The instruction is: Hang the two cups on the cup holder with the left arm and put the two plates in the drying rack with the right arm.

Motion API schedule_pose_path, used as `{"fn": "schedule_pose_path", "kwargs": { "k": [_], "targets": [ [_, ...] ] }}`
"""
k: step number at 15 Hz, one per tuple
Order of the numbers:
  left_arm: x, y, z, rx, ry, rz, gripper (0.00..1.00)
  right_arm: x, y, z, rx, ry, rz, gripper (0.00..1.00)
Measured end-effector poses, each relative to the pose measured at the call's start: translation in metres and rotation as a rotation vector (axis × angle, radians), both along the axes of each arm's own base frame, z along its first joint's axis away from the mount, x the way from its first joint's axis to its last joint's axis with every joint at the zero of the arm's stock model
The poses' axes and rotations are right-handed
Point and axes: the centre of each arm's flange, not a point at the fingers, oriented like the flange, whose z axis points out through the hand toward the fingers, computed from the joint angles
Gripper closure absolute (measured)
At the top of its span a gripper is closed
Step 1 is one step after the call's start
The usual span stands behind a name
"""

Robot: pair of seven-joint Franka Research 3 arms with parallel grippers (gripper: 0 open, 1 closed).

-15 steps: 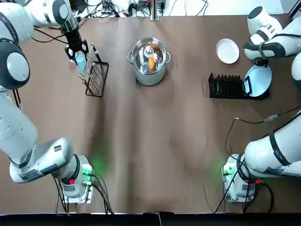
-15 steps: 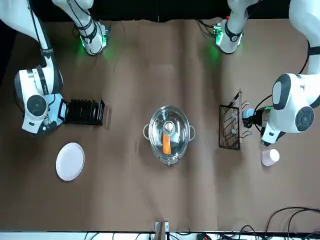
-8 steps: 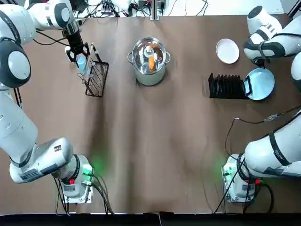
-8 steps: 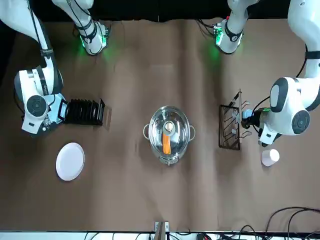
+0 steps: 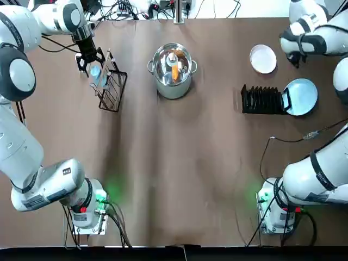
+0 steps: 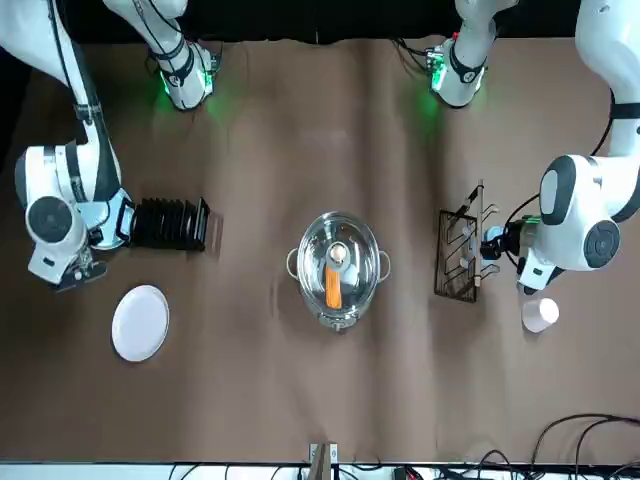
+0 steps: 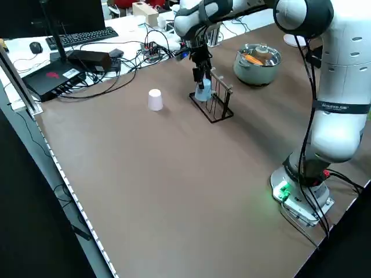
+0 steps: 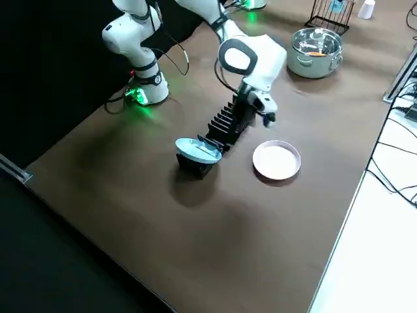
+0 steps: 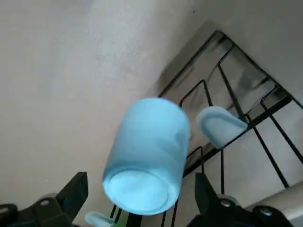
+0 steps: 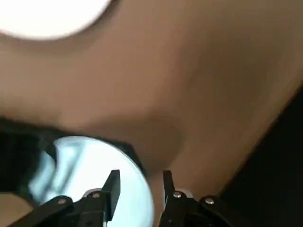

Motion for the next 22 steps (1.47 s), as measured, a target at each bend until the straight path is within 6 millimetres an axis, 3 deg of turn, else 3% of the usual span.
{"fn": "schedule_pose_path", "kwargs": {
  "k": [4,5,7,9,12,14,16,19,22],
  "targets": [
    [0.003,0.000,0.004,0.000,-0.017,0.001,0.00,0.041,0.012,-0.010,0.270,-0.088,-0.235,0.51],
    [0.011,0.003,0.018,0.000,-0.049,0.003,0.00,0.060,0.009,-0.029,0.358,-0.152,-0.344,0.51],
    [0.021,0.010,0.040,-0.008,-0.099,-0.019,0.00,0.074,0.002,-0.056,0.377,-0.253,-0.431,0.51],
    [0.031,0.027,0.063,-0.022,-0.154,-0.062,0.00,0.081,-0.008,-0.083,0.381,-0.337,-0.506,0.50],
    [0.037,0.074,0.079,-0.024,-0.198,-0.169,0.00,0.080,-0.035,-0.104,0.394,-0.380,-0.600,0.48],
    [0.040,0.103,0.069,-0.002,-0.223,-0.260,0.00,0.077,-0.047,-0.110,0.427,-0.389,-0.673,0.50],
    [0.052,0.119,0.046,0.023,-0.286,-0.302,0.00,0.078,-0.048,-0.116,0.444,-0.406,-0.694,0.53],
    [0.074,0.130,-0.009,0.063,-0.404,-0.354,0.00,0.078,-0.044,-0.128,0.449,-0.406,-0.700,0.63],
    [0.081,0.143,-0.062,0.083,-0.455,-0.390,0.00,0.079,-0.044,-0.126,0.451,-0.410,-0.702,0.72]
  ]
}}
